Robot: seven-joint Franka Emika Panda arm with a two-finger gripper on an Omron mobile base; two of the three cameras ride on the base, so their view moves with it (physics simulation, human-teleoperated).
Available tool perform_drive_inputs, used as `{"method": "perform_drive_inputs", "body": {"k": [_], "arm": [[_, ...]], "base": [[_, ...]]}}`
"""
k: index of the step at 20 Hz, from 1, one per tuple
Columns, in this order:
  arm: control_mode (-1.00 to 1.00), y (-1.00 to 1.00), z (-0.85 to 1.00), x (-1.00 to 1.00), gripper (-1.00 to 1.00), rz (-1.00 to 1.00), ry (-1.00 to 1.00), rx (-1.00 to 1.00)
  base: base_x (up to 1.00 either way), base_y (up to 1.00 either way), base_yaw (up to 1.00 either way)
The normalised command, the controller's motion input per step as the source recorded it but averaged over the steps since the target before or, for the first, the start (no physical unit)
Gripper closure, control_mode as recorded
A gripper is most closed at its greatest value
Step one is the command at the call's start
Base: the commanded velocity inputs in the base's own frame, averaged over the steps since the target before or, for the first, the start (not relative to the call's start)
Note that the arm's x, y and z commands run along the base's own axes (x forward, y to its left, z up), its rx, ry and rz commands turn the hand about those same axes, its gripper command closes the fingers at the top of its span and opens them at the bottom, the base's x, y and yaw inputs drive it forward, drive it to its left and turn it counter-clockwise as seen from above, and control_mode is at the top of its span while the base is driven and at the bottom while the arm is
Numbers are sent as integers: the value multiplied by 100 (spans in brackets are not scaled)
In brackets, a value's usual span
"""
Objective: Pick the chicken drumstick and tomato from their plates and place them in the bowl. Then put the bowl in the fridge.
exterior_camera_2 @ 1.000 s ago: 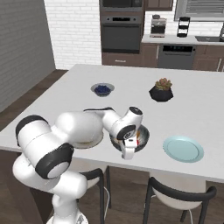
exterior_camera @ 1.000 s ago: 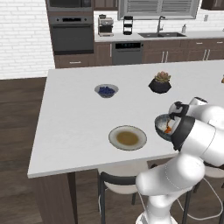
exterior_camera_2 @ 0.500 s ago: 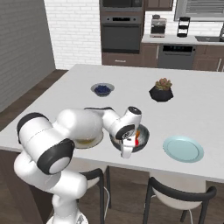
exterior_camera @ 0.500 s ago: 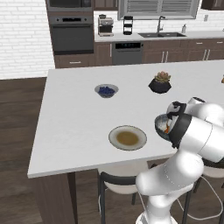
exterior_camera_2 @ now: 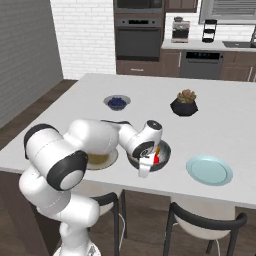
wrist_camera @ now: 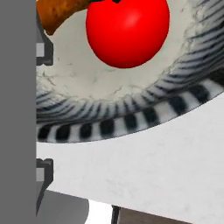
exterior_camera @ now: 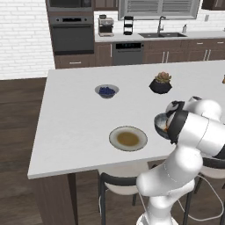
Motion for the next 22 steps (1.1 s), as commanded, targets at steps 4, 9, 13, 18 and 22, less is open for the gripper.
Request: {"method": "perform_drive_inputs", "body": {"k": [4,9,13,18,22], "arm": [[-100,0,-4,11,100,-9,0,0],[-100,0,0,0,100,0,0,0],[-100,1,55,-34,100,0,-9,-1],[-100,1,100,-90,100,0,-22,0],[-100,18,100,-80,100,8,-17,-1]], "base": [[0,0,0],[0,0,0],[0,0,0],[0,0,0],[0,0,0]]}}
